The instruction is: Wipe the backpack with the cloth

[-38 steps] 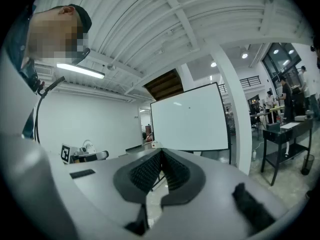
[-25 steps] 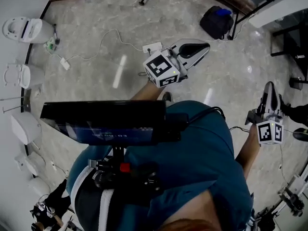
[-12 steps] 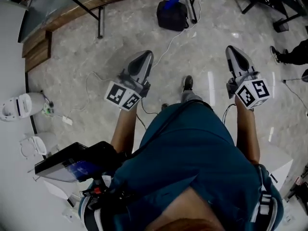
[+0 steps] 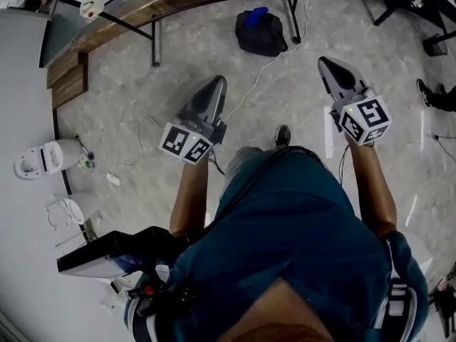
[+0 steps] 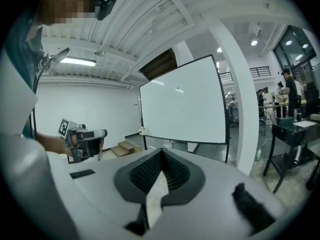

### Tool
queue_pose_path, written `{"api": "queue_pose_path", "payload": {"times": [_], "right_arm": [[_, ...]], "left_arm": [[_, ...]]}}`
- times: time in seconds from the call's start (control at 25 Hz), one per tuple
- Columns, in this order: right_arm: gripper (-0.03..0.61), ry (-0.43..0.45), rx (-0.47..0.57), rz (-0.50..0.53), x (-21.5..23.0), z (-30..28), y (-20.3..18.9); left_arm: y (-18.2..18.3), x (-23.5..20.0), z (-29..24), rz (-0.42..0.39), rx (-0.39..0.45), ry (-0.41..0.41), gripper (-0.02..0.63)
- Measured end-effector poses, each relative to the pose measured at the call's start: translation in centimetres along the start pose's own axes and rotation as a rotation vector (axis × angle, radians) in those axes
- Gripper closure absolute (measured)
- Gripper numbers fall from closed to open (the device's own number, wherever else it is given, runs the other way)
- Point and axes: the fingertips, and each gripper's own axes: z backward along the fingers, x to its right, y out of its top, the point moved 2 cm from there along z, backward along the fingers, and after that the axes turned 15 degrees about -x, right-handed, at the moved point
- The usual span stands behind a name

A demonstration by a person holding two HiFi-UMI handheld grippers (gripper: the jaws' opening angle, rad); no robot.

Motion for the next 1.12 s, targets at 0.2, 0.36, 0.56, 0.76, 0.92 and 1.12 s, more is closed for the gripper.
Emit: {"api": "queue_pose_path", "payload": {"times": [0.2,0.36,0.56,0.76,0.92,1.12], "right_arm": [[0.577,0.035,-0.05,0.057,3.3,-5.4,1.0],[0.577,0.058,-0.094,0.07,5.3,-10.5,1.7],[0.577,0.057,-0.147,0.099,7.8,-17.4,2.9],[0.577,0.05,-0.211,0.108,10.6,-25.1,3.9],[0.577,0.066,-0.262,0.124,12.6,-31.4,3.1],[0.577,0.085,-0.33,0.142,15.7,-38.4,-0.2]], "left_arm": [[1.1,-1.5,-4.9,-0.035,-0.037,-0.007,0.621],[1.3,-4.5,-8.8,-0.042,-0.06,-0.028,0.621],[1.1,-10.1,-13.6,-0.029,-0.071,-0.073,0.621],[0.8,-17.3,-18.1,-0.013,-0.09,-0.118,0.621],[-0.8,-22.1,-21.5,-0.011,-0.14,-0.146,0.621],[-5.2,-26.0,-25.1,0.028,-0.221,-0.158,0.621]]}}
